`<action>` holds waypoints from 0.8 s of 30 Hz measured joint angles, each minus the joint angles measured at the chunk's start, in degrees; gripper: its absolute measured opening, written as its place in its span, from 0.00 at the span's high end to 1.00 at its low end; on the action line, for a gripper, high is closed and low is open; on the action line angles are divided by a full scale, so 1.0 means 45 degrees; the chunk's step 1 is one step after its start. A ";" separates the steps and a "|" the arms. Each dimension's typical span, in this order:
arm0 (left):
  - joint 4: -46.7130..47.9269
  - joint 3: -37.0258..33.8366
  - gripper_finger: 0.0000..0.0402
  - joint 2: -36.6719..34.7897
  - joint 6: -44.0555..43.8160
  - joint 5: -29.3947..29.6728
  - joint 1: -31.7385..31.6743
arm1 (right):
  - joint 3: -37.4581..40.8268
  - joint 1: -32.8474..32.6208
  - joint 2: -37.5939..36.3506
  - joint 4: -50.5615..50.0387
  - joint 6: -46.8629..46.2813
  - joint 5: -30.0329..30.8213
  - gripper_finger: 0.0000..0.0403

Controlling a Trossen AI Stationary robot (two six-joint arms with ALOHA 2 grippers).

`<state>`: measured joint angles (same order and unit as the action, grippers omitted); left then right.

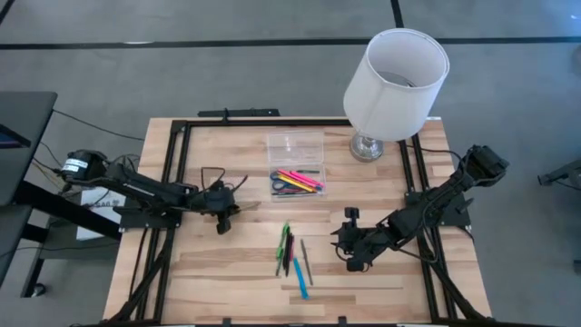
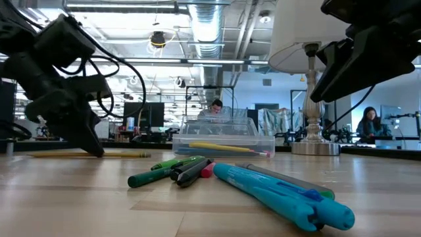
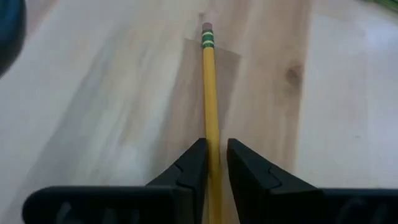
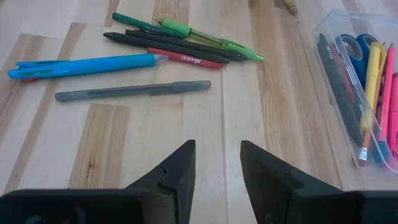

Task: Pick & place school supplies into a supply box
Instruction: Put the yellow pencil into the supply box

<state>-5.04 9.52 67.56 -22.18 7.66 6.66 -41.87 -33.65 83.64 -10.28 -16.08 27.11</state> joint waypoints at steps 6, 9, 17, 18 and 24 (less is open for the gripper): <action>-0.0608 0.0038 0.93 0.0823 -0.0411 0.0922 0.1015 | 0.0000 0.0000 -0.0005 -0.0001 -0.0002 -0.0004 0.70; -0.1409 0.0053 0.97 0.1454 -0.0579 0.1385 0.1388 | 0.0000 0.0000 -0.0005 0.0000 -0.0004 -0.0009 0.70; -0.2254 0.0015 0.98 0.1835 -0.0567 0.1821 0.1627 | 0.0000 0.0000 -0.0005 0.0002 -0.0005 -0.0014 0.70; -0.2335 0.0009 0.98 0.1849 -0.0556 0.1821 0.1627 | 0.0000 0.0000 -0.0005 0.0001 -0.0005 -0.0015 0.70; -0.2854 -0.0057 0.99 0.1920 0.0163 0.1790 0.1682 | 0.0000 0.0000 -0.0005 0.0002 -0.0005 -0.0019 0.70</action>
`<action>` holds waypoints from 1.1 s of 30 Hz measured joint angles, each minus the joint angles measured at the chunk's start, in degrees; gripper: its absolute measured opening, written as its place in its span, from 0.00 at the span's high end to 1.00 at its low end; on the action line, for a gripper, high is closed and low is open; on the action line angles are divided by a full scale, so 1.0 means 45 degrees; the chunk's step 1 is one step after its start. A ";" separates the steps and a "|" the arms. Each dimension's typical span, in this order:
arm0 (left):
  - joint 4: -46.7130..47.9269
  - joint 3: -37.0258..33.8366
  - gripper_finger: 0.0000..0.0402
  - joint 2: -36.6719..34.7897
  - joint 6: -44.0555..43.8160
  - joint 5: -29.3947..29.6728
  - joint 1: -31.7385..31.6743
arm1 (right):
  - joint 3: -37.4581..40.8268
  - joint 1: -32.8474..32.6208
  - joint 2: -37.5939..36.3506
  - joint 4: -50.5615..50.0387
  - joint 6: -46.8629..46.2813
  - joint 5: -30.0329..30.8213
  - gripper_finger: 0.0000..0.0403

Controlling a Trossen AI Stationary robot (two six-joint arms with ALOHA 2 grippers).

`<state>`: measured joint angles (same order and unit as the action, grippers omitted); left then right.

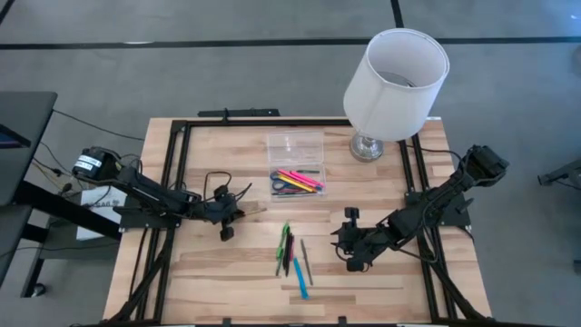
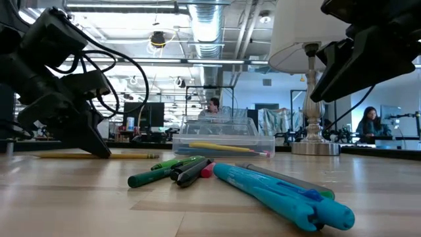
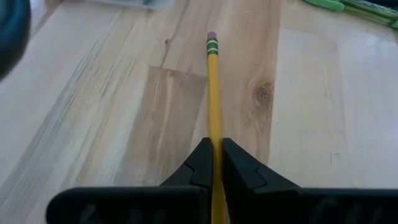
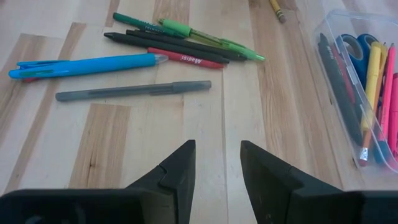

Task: Pick & place school supplies into a supply box
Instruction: Put the yellow pencil into the supply box

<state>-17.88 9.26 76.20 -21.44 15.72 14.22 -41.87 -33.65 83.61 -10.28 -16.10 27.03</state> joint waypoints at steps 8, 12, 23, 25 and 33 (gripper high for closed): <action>-0.0079 0.0004 0.99 0.0017 0.0333 0.0002 0.0335 | 0.0000 0.0000 0.0000 0.0001 0.0002 0.0000 0.70; -0.0493 -0.0011 0.99 0.0021 0.0703 -0.0223 0.0493 | 0.0000 0.0000 0.0000 -0.0002 0.0003 0.0003 0.70; -0.1701 -0.0020 0.99 0.0036 0.1324 -0.1327 0.0625 | 0.0000 0.0000 0.0000 -0.0002 0.0005 0.0005 0.70; -0.1873 -0.0020 0.99 0.0040 0.1449 -0.1378 0.0625 | 0.0000 0.0000 0.0000 -0.0002 0.0005 0.0005 0.70; -0.2645 -0.0016 0.99 0.0031 0.1775 -0.1566 0.0625 | 0.0000 0.0000 0.0000 -0.0002 0.0005 0.0005 0.70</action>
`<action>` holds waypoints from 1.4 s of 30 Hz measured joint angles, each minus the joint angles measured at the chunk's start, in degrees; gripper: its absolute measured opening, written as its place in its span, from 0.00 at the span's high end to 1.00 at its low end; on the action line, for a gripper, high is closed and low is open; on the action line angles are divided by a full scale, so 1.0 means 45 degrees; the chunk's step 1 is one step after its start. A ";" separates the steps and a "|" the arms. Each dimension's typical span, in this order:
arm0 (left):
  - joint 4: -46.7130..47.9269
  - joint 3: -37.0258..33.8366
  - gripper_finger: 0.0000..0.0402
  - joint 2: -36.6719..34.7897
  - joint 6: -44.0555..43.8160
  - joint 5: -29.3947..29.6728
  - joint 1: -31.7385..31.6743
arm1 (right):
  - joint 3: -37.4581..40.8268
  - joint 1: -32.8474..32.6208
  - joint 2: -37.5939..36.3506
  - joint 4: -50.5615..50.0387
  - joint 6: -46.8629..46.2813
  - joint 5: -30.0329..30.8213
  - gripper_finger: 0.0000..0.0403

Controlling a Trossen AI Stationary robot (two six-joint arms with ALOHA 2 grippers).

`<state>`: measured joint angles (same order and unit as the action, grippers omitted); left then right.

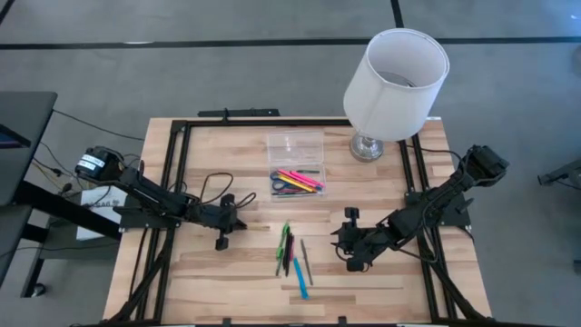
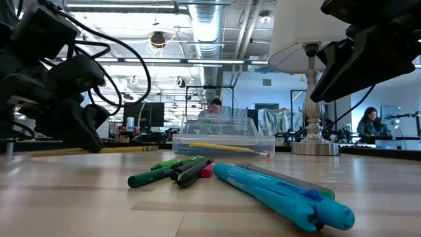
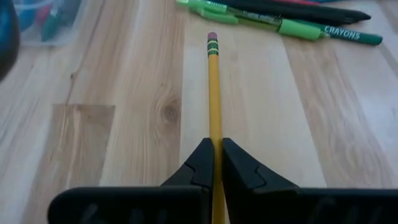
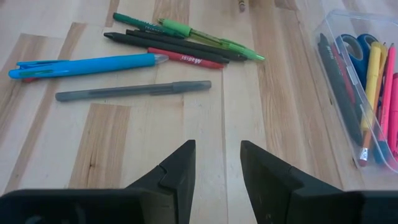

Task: Pick & place school supplies into a supply box
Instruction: Put the yellow pencil into the supply box

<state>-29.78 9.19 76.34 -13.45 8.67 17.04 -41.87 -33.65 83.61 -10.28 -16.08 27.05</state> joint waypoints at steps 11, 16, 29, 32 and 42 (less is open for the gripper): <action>-0.1937 0.0033 0.99 -0.0027 0.0910 0.0144 0.0086 | 0.0000 0.0000 0.0000 0.0000 0.0000 0.0000 0.70; -0.1972 0.0382 1.00 -0.0034 0.1410 0.0752 -0.0096 | 0.0000 0.0000 0.0000 0.0000 0.0000 0.0000 0.70; -0.1942 0.1894 1.00 -0.0034 0.3377 0.1107 -0.2046 | 0.0000 0.0010 0.0000 0.0000 0.0034 0.0005 0.70; -0.1942 0.2340 1.00 -0.0034 0.3995 0.0684 -0.2744 | 0.0000 0.0010 0.0000 0.0000 0.0099 0.0005 0.70; -0.3262 0.4523 1.00 0.2727 0.5150 -0.0958 -0.4534 | 0.0000 0.0010 0.0000 -0.0001 0.0262 0.0005 0.70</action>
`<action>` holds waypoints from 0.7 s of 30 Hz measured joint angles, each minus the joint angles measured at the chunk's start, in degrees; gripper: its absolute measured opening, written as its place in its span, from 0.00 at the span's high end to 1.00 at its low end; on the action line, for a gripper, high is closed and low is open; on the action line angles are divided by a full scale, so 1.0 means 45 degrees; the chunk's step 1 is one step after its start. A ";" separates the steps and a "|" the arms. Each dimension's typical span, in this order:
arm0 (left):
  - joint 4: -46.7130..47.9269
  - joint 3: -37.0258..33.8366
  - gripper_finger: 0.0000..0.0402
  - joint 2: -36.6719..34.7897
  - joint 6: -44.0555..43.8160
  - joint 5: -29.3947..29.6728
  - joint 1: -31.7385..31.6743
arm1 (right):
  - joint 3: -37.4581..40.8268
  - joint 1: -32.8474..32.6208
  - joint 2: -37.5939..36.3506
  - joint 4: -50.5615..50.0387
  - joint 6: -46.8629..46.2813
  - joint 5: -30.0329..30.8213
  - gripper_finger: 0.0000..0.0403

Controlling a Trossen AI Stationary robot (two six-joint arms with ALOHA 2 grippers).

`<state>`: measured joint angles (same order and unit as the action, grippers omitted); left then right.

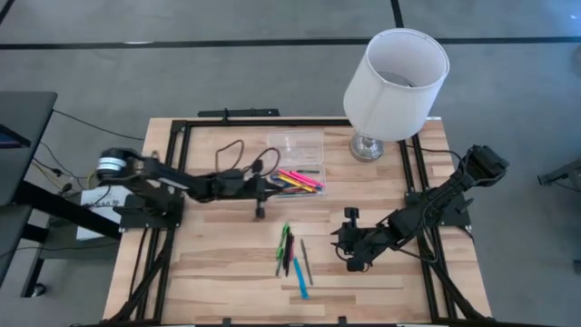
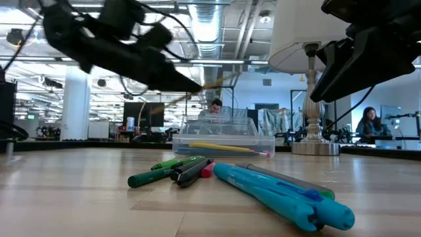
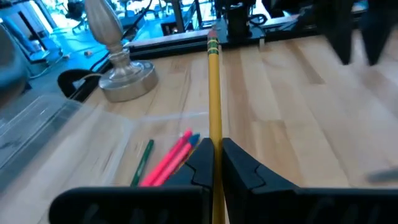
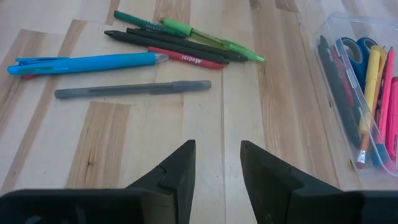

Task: Pick & place school supplies into a supply box
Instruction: Put the yellow pencil into the supply box

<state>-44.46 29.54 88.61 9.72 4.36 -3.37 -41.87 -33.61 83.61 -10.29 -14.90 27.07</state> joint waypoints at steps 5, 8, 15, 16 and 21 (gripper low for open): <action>-0.0120 0.2285 1.00 0.2562 0.0431 -0.0649 -0.0547 | 0.0000 0.0000 0.0000 -0.0044 -0.0010 0.0000 0.70; 0.0246 0.3522 1.00 0.3710 0.0570 -0.1279 -0.0856 | -0.0005 -0.0025 0.0000 -0.0139 -0.0015 0.0000 0.70; 0.1602 0.4837 1.00 0.4748 0.0679 -0.1567 -0.1355 | -0.0005 -0.0431 0.0000 -0.0302 -0.0024 0.0000 0.70; 0.1699 0.4832 1.00 0.4739 0.0679 -0.1563 -0.1388 | -0.0005 -0.0504 0.0000 -0.0320 -0.0024 0.0002 0.70; 0.1987 0.4837 1.00 0.4735 0.0679 -0.1343 -0.1435 | -0.0005 -0.0767 0.0000 -0.0325 -0.0041 0.0062 0.70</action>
<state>-35.52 51.31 109.91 12.78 -1.68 -9.82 -41.89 -37.05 83.61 -11.75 -15.08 27.35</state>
